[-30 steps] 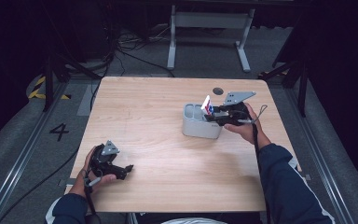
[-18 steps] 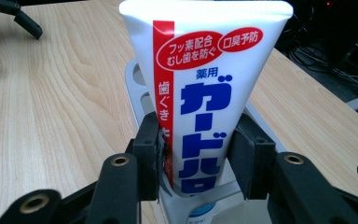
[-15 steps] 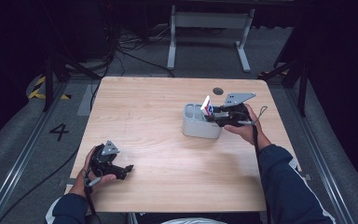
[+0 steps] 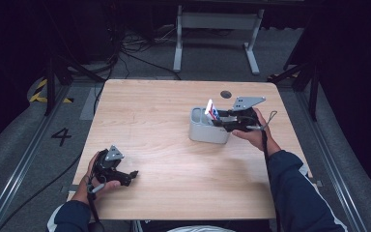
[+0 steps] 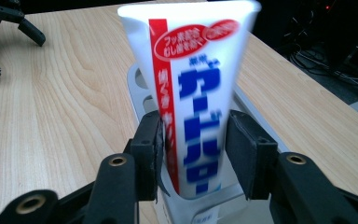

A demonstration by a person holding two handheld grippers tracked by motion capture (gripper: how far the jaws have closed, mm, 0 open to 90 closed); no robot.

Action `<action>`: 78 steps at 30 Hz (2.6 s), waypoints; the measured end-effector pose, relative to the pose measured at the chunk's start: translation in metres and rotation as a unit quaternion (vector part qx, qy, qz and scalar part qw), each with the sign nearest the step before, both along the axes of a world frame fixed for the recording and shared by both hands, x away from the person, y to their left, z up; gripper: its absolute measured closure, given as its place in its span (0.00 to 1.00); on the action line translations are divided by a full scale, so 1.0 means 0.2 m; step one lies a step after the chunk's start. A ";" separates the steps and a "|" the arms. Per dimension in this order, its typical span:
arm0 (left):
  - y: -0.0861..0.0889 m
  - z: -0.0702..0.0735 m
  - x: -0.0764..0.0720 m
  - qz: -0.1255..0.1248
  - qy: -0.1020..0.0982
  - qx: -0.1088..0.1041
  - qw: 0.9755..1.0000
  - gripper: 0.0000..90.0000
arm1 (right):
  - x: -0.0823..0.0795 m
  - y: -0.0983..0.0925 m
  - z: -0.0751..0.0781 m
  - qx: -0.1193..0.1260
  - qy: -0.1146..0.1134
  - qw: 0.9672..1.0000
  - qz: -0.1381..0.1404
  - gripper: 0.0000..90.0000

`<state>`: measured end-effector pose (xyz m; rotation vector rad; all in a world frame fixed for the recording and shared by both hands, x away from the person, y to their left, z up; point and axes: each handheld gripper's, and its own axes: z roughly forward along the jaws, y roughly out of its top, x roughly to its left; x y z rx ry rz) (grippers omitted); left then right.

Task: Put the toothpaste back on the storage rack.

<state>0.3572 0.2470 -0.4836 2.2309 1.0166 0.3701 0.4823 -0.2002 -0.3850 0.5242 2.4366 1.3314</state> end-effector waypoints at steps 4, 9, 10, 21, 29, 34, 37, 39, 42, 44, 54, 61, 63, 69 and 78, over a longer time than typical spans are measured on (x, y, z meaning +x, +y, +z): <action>0.00 0.00 0.00 0.000 0.000 0.000 1.000 0.00 | 0.00 0.00 0.00 0.002 0.001 1.000 -0.007 0.63; 0.00 0.00 0.00 0.000 0.000 0.000 1.000 0.00 | 0.00 -0.02 -0.01 0.002 0.001 1.000 -0.014 0.59; 0.00 0.00 0.00 0.000 0.000 0.000 1.000 0.00 | 0.00 -0.02 0.00 0.001 0.000 1.000 -0.016 0.59; 0.00 0.00 0.00 0.000 0.000 0.000 1.000 0.00 | -0.02 -0.04 0.03 -0.013 -0.013 0.999 -0.038 0.46; 0.00 0.00 0.00 0.000 0.000 0.000 1.000 0.00 | -0.06 -0.07 0.06 -0.026 -0.021 0.998 -0.053 0.40; 0.00 0.00 0.00 0.000 0.000 0.000 1.000 0.00 | -0.09 -0.10 0.07 -0.035 -0.024 0.998 -0.053 0.38; 0.00 0.00 0.00 0.000 0.000 0.000 1.000 0.00 | -0.13 -0.12 0.07 -0.043 -0.030 0.997 -0.054 0.38; 0.00 0.00 0.00 0.000 0.000 0.000 1.000 0.00 | -0.15 -0.14 0.07 -0.045 -0.032 0.997 -0.053 0.37; 0.00 0.00 0.00 0.001 0.000 0.001 1.000 0.00 | -0.18 -0.17 0.08 -0.054 -0.041 0.996 -0.056 0.37; 0.00 0.00 0.00 0.000 0.000 0.001 1.000 0.00 | -0.19 -0.18 0.08 -0.054 -0.041 0.996 -0.058 0.37; 0.00 0.00 0.00 0.000 0.000 0.000 1.000 0.00 | -0.23 -0.24 0.07 -0.067 -0.047 0.995 -0.060 0.36; 0.00 0.00 0.00 0.002 0.000 -0.001 1.000 0.01 | -0.27 -0.27 0.04 -0.087 -0.045 0.993 -0.061 0.35; 0.00 0.00 0.00 0.002 0.000 0.000 1.000 0.01 | -0.27 -0.28 0.03 -0.092 -0.046 0.993 -0.064 0.35; 0.00 0.00 0.00 0.001 -0.001 0.000 1.000 0.01 | -0.30 -0.33 0.00 -0.103 -0.044 0.991 -0.070 0.35; 0.00 0.00 0.00 0.000 -0.002 0.002 1.000 0.01 | -0.36 -0.39 -0.08 -0.127 -0.041 0.987 -0.086 0.34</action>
